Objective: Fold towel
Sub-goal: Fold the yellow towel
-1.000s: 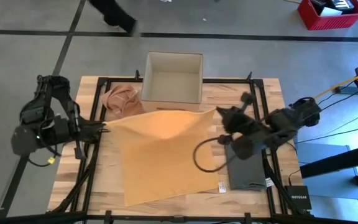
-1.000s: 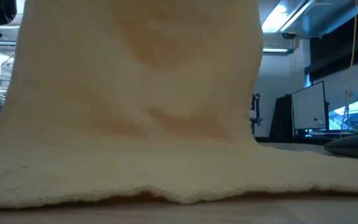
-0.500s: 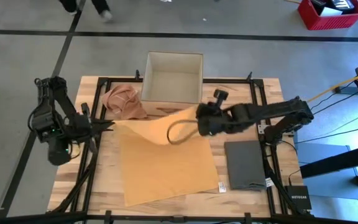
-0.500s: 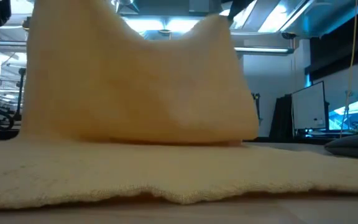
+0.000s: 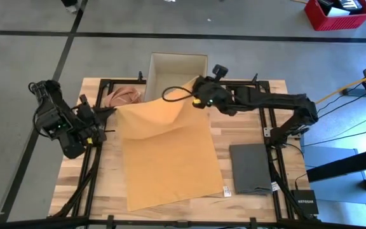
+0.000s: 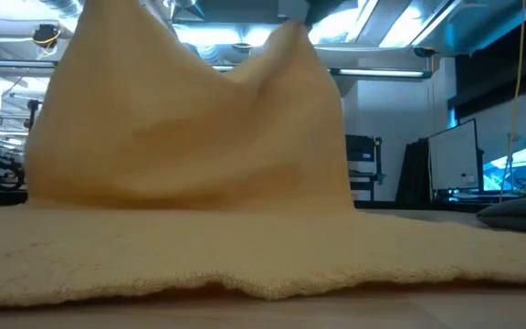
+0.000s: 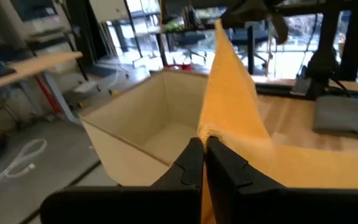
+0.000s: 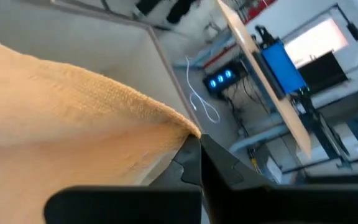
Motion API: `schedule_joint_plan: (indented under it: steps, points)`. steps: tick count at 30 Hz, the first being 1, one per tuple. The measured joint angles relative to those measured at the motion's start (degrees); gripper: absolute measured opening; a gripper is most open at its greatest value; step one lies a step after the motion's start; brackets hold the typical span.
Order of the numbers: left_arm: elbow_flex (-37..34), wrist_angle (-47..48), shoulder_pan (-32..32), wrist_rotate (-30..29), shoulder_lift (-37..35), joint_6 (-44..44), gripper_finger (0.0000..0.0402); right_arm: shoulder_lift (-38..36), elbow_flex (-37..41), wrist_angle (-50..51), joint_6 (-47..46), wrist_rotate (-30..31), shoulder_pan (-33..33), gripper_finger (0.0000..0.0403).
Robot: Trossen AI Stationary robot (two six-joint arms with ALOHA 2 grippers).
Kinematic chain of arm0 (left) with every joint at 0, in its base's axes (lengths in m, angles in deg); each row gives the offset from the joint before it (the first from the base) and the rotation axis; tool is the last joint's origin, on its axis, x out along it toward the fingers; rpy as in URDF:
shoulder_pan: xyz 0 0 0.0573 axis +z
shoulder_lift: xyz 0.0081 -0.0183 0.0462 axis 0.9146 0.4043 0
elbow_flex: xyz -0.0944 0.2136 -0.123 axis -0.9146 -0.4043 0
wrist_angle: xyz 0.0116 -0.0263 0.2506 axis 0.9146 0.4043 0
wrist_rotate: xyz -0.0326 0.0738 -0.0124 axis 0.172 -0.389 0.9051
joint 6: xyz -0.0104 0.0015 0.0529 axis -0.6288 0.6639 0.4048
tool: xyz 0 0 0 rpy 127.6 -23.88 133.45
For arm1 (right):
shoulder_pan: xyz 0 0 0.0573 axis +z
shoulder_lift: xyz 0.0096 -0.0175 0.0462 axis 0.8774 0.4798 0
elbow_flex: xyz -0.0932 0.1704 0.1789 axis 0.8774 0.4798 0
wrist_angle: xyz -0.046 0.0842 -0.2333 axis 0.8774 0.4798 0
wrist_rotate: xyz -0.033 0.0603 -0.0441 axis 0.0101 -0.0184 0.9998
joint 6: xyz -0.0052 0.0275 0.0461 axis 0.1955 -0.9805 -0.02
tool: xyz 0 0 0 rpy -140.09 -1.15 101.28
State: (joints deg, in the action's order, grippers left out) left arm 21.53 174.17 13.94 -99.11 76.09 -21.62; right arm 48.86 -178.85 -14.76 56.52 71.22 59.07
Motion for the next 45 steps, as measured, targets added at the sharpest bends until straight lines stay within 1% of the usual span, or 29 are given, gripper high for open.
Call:
schedule_joint_plan:
  steps: [2,4,7,9,12,15,18,20,23,26,30,33,36,39,45]
  points:
    - [0.00,-1.46,0.05,-1.03,0.00,1.07,0.0000,-0.58,-1.14,1.81,0.02,-0.07,2.10,0.0001]
    - [0.00,-4.89,-0.07,0.78,0.12,3.46,0.0000,-1.57,-1.70,4.76,-1.13,-1.28,5.05,0.0001]
    - [-0.30,-11.08,-0.44,8.19,1.68,7.46,0.0000,-2.97,-0.87,12.23,-8.83,-5.69,9.18,0.0001]
    - [-0.51,-13.78,-0.70,13.58,3.73,7.72,0.0000,-3.14,1.21,17.37,-14.02,-8.12,11.44,0.0001]
    - [-1.26,-15.71,-1.52,20.22,7.40,5.20,0.0000,-2.96,6.02,20.48,-20.02,-10.52,15.20,0.0001]
    - [-2.62,-15.88,-2.78,26.75,11.29,-0.05,0.0000,-2.96,11.37,20.54,-25.41,-12.19,19.24,0.0001]
    - [-4.35,-16.53,-5.02,31.66,14.98,-5.79,0.0000,-2.96,15.88,20.77,-30.46,-13.97,23.54,0.0001]
    - [-4.92,-17.60,-6.83,33.09,17.41,-8.65,0.0000,-2.96,18.08,20.44,-33.51,-14.24,26.33,0.0001]
    - [-4.94,-21.81,-9.04,34.87,20.60,-10.33,0.0000,-2.96,20.23,19.13,-36.89,-14.98,30.39,0.0001]
    - [-4.92,-25.69,-10.40,38.88,23.59,-11.54,0.0000,-2.98,21.77,17.81,-39.14,-16.61,34.07,0.0001]
    - [-4.93,-31.74,-12.01,43.91,27.39,-13.01,0.0000,-2.94,23.46,14.87,-41.74,-20.02,38.50,0.0001]
    - [-4.94,-37.03,-13.12,46.52,29.71,-13.29,0.0000,-2.91,24.61,12.57,-42.63,-23.93,41.36,0.0001]
    - [-4.92,-41.43,-14.29,47.49,31.26,-13.28,0.0000,-2.91,25.60,10.23,-43.23,-26.28,44.05,0.0001]
    - [-4.91,-44.43,-15.48,47.66,31.42,-13.40,0.0000,-2.91,25.74,9.91,-44.71,-29.31,45.59,0.0001]
    - [-4.83,-46.23,-16.87,46.99,30.70,-15.00,0.0000,-2.72,25.74,8.31,-47.69,-30.60,48.35,0.0001]
